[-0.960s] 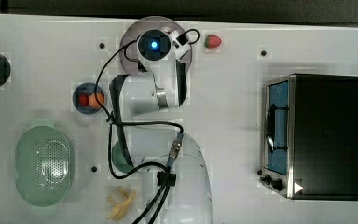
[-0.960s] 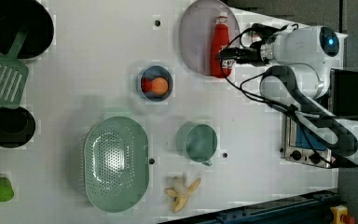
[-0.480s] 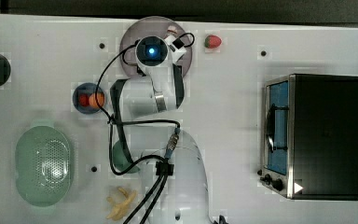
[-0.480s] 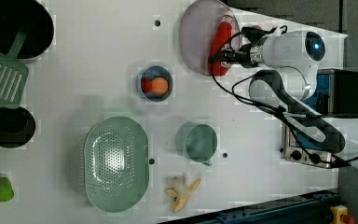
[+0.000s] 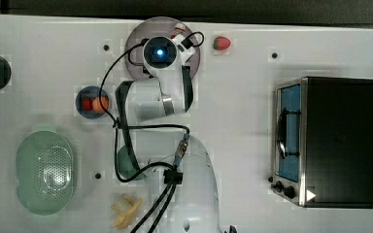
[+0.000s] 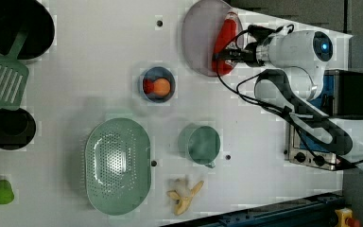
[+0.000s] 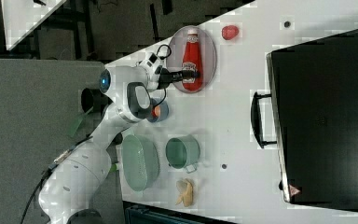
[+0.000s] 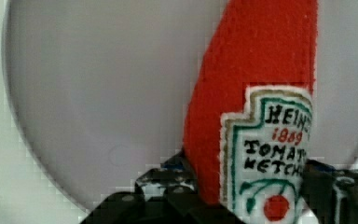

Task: Pick ketchup from plate and place it on table.

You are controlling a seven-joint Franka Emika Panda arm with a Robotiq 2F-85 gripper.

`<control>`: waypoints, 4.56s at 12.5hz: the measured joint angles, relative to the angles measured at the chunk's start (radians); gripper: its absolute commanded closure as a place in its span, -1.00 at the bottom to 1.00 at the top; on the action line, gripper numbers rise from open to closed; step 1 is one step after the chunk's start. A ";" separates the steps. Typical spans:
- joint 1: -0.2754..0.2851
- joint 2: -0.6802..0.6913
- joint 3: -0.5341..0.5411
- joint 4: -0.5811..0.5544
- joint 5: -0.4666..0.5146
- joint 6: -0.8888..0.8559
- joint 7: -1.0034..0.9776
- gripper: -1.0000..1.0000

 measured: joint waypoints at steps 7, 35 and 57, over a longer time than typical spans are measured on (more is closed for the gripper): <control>-0.022 -0.305 -0.005 -0.024 0.005 -0.300 0.003 -0.21; -0.113 -0.620 -0.089 -0.682 0.156 0.005 0.030 -1.00; -0.098 -0.858 -0.050 -0.053 0.157 -0.930 0.404 -1.00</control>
